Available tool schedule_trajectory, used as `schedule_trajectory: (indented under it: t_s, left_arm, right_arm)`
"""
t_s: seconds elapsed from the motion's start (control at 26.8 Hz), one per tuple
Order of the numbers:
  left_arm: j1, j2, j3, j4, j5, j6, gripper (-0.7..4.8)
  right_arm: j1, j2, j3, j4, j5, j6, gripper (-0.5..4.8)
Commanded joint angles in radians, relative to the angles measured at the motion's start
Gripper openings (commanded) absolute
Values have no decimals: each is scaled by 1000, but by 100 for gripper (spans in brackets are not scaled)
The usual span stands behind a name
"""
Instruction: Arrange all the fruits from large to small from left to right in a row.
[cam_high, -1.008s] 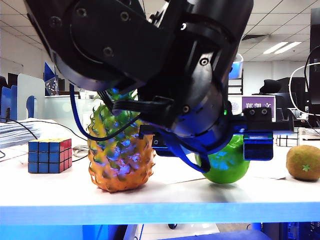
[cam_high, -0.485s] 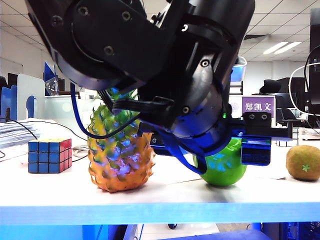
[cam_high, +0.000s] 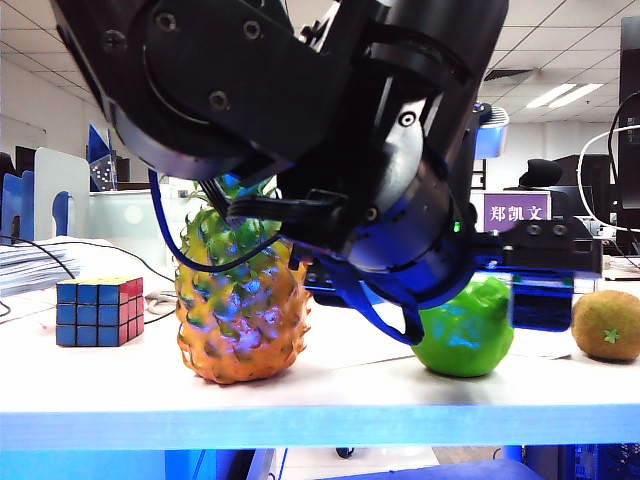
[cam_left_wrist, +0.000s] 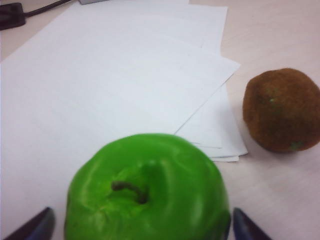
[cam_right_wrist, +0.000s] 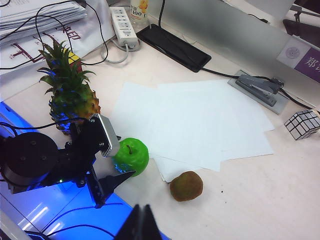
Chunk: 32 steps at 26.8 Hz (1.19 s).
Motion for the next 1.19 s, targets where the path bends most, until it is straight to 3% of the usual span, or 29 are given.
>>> schedule_trajectory:
  t_s: [0.04,0.45,0.6,0.67,0.71,0.78,0.82,0.9,0.97,1.04,1.19]
  left_arm:
    - [-1,-5,6,14,0,7,479]
    - [-1,-5,6,185,71,7,479]
    - [-1,-5,6,344,233,25,479]
    - [-1,-6,6,477,350,98,457]
    - [-1,-8,6,566,399,129,266]
    - [-1,-22,6,685,442,141,-15]
    - [-1,-41,7,697,440,143,-5]
    - [0,-109,7,658,441,204,-5]
    - [0,-213,7,531,470,301,-5]
    - [0,-349,8,300,522,386,-5]
    - [9,-664,8,-377,523,504,-5]
  right_arm:
    - [2,-2,3,18,-4,0,-8]
    - [2,-2,3,24,-5,0,-8]
    - [2,-2,3,24,-8,0,-8]
    - [2,-2,3,24,-8,0,-8]
    - [2,-2,3,25,-8,0,-8]
    - [2,-4,3,26,-8,0,-8]
    - [2,-6,3,26,-8,0,-8]
    - [2,-14,3,33,-8,0,-8]
    - [2,-21,4,48,-8,0,-8]
    - [2,-26,10,61,-8,0,-8]
    - [2,-39,10,95,-8,1,-8]
